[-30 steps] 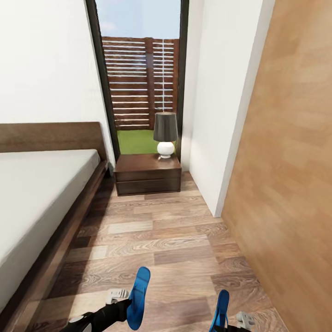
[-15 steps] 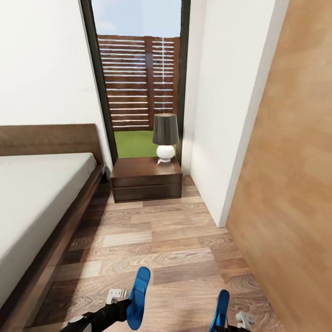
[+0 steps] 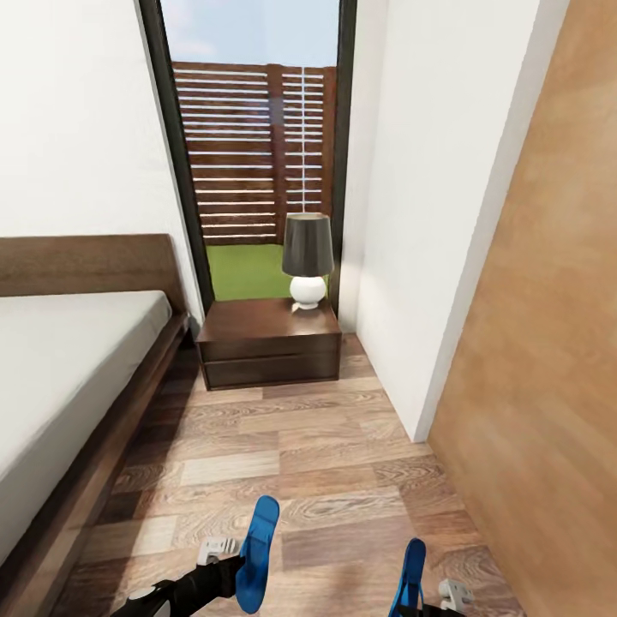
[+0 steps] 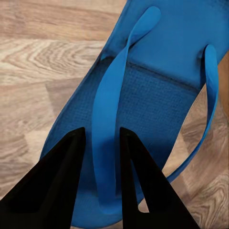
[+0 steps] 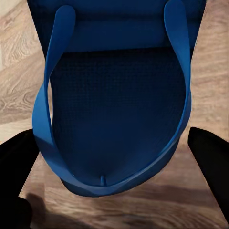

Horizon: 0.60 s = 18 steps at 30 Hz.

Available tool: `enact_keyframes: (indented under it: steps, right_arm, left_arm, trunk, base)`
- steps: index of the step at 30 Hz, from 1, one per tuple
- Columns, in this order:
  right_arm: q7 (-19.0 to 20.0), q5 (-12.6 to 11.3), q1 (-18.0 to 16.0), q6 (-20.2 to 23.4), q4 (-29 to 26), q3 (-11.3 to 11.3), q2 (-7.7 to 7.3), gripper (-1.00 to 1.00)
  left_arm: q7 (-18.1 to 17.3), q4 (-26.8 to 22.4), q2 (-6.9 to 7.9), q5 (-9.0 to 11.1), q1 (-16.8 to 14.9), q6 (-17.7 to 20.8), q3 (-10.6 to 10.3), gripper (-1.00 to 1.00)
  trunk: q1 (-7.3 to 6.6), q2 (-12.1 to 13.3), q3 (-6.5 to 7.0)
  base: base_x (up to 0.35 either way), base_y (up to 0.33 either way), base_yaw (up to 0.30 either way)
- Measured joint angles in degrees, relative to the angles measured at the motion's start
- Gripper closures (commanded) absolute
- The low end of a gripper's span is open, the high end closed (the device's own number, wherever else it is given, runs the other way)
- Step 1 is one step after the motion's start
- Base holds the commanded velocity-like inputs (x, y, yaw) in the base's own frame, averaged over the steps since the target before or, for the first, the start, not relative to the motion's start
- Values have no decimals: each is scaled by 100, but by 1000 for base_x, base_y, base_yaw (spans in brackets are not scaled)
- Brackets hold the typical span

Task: In the bedroom, move the book from the bed onto either nightstand, and place the two sandals side by side next to the bed.

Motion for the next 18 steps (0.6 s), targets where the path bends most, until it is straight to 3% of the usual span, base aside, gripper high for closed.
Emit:
enact_keyframes:
  steps: [10, 18]
  right_arm:
    - [-5, 9, 2, 0, 0, 1, 1, 100]
    - [-8, 9, 0, 0, 0, 1, 1, 100]
  left_arm:
    - [0, 0, 0, 2, 0, 0, -2, 100]
    - [21, 0, 0, 4, 0, 0, -3, 100]
  trunk:
    - [0, 0, 0]
    - [1, 0, 0]
  base:
    - [324, -38, 0]
    - [288, -142, 0]
